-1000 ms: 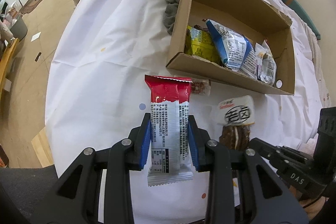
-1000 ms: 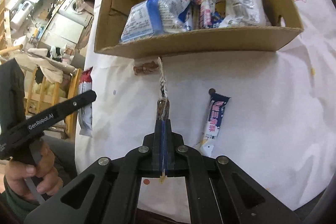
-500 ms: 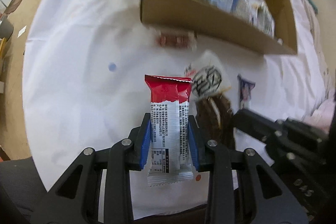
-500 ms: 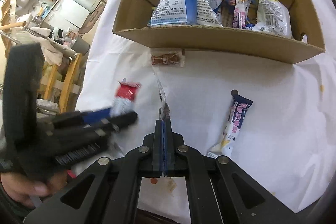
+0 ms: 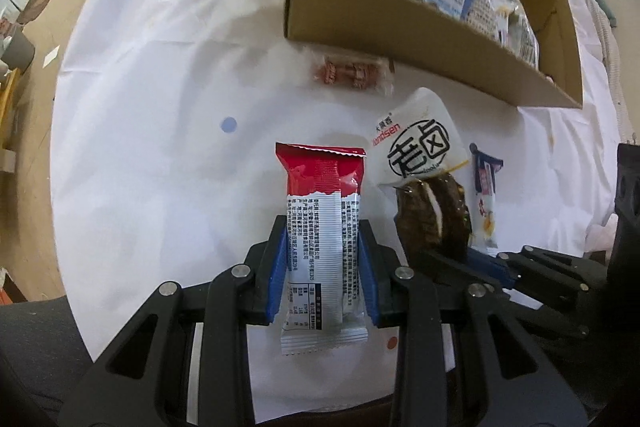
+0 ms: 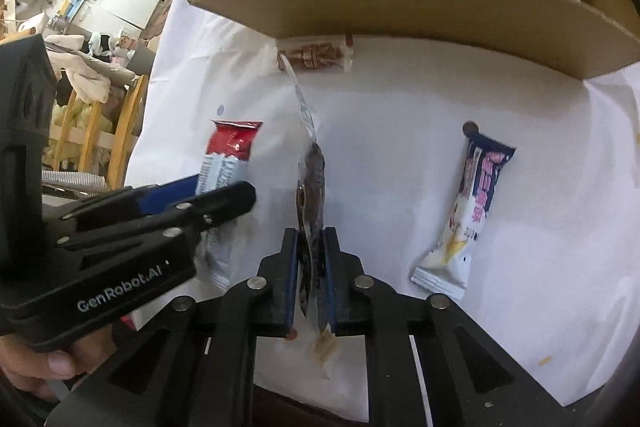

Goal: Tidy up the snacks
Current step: 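Lift the red bar and jerky packet over the box with both grippers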

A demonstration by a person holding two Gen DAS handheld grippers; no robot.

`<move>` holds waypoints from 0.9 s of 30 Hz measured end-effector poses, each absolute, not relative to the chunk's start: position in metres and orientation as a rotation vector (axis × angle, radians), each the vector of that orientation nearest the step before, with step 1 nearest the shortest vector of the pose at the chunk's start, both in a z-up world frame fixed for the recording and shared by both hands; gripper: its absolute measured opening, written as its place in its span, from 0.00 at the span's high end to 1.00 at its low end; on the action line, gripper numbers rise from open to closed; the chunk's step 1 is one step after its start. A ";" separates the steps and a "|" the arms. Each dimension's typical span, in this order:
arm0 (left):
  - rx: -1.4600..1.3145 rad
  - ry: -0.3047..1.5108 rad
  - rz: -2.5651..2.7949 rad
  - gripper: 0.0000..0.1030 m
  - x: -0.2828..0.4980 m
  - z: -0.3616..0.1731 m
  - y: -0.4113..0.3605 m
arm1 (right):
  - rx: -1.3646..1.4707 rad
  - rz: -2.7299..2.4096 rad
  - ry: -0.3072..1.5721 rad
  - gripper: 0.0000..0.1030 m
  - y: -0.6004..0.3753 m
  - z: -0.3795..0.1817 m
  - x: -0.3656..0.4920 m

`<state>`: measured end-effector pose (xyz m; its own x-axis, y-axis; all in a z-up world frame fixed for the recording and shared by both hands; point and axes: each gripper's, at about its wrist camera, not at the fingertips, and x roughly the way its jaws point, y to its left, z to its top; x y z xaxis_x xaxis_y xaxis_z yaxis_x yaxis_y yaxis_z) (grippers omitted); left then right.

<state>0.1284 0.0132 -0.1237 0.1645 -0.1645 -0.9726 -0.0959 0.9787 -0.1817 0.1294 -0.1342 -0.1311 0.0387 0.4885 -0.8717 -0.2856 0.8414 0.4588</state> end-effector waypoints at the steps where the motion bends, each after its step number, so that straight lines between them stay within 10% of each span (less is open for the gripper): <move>1: -0.221 1.407 -0.050 0.72 0.128 -0.123 0.014 | 0.181 0.602 1.404 0.88 -0.136 -0.129 0.128; 27: -0.189 1.059 -0.041 0.73 0.160 -0.002 0.036 | 0.462 0.568 0.985 0.88 -0.264 0.009 0.147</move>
<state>0.1600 0.0362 -0.0019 0.4903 -0.1245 -0.8626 -0.0571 0.9830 -0.1743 0.1467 -0.2643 0.0090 0.4308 0.6358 -0.6405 -0.2351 0.7643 0.6005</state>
